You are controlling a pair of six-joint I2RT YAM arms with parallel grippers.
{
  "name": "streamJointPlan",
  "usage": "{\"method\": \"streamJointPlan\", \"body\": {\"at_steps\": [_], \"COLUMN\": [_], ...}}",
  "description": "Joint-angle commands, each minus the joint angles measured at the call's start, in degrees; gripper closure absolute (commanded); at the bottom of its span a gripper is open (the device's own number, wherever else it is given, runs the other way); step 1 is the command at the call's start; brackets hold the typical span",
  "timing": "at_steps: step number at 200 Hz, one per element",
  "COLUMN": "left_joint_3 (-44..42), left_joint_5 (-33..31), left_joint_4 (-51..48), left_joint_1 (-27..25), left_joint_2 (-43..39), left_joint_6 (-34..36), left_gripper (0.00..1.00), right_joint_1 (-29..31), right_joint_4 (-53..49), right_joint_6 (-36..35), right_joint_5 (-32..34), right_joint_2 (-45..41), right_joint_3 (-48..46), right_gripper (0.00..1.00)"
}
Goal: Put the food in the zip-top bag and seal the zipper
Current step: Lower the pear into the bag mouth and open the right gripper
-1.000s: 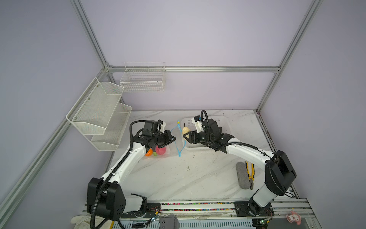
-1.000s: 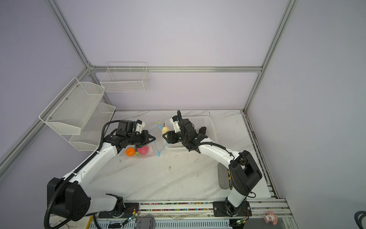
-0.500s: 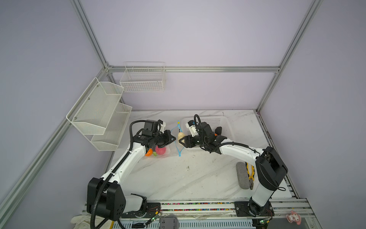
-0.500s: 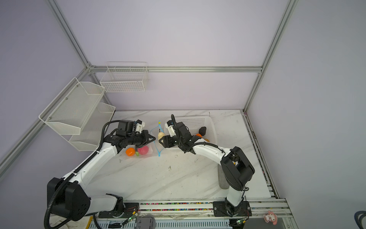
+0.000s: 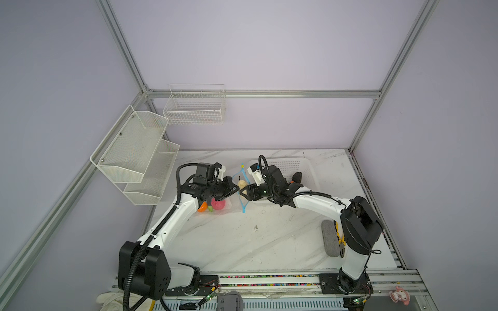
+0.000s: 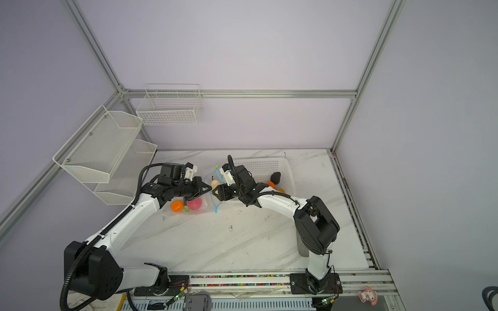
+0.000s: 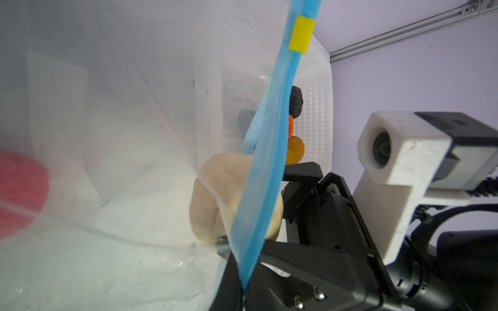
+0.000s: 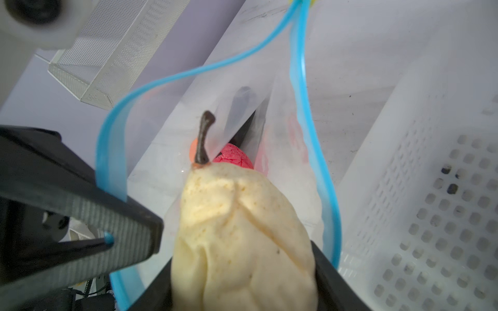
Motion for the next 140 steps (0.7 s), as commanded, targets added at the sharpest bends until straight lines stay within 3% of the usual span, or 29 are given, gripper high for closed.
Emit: {"method": "streamJointPlan", "body": {"at_steps": [1, 140], "left_joint_3": [0.14, 0.78], "left_joint_5": [0.77, 0.13], "left_joint_4": [0.99, -0.66], "left_joint_1": [-0.3, 0.05], "left_joint_2": [-2.01, -3.08], "left_joint_6": [0.26, 1.23], "left_gripper": [1.0, 1.0], "right_joint_1": [0.37, 0.45], "right_joint_4": [-0.73, -2.26], "right_joint_6": [-1.25, -2.13], "right_joint_5": [0.07, 1.21], "right_joint_2": [0.65, 2.25], "right_joint_3": [1.83, 4.16], "right_gripper": [0.44, 0.34]}}
